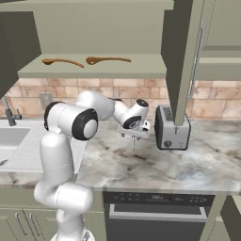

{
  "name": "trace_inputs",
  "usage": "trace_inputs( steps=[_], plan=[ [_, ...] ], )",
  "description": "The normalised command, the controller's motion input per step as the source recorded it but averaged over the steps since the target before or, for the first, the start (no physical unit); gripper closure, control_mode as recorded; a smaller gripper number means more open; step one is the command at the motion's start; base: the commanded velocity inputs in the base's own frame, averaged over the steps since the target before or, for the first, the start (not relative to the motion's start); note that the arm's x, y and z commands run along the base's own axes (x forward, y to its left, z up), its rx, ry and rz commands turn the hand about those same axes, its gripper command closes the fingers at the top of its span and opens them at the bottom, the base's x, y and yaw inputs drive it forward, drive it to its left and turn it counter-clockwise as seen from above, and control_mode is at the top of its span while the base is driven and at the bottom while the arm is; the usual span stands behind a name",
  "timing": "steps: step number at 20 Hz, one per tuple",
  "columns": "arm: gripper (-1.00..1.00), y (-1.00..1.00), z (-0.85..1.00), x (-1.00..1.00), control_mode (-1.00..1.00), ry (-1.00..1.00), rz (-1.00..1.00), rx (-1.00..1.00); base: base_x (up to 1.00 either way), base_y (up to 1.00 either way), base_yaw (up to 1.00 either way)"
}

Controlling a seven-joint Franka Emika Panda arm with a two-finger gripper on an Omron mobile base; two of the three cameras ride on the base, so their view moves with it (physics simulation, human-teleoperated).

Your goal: Organize the utensils by type. Pick up the wooden spoons from the counter and place them in the open cabinet. Then pick up the metallic utensils from the counter and place them in the open drawer.

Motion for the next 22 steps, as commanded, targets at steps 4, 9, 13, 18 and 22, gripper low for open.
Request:
trace_inputs(
  steps=[4, 9, 13, 18, 22],
  plan=[
    [-1.0, 0.0, -0.14, 0.24, -1.0, 0.01, 0.0, -0.06, 0.0, 0.0, 0.0],
    [-1.0, 0.0, -0.16, 0.17, -1.0, 0.01, 0.0, -0.05, 0.0, 0.0, 0.0],
    [-1.0, -0.01, -0.14, 0.12, -1.0, 0.0, 0.0, -0.01, 0.0, 0.0, 0.0],
    [-1.0, -0.1, -0.13, 0.03, -1.0, 0.01, 0.0, 0.0, 0.0, 0.0, 0.0],
    [-1.0, -0.16, -0.1, 0.0, -1.0, 0.0, 0.0, 0.0, 0.0, 0.0, 0.0]
  ],
)
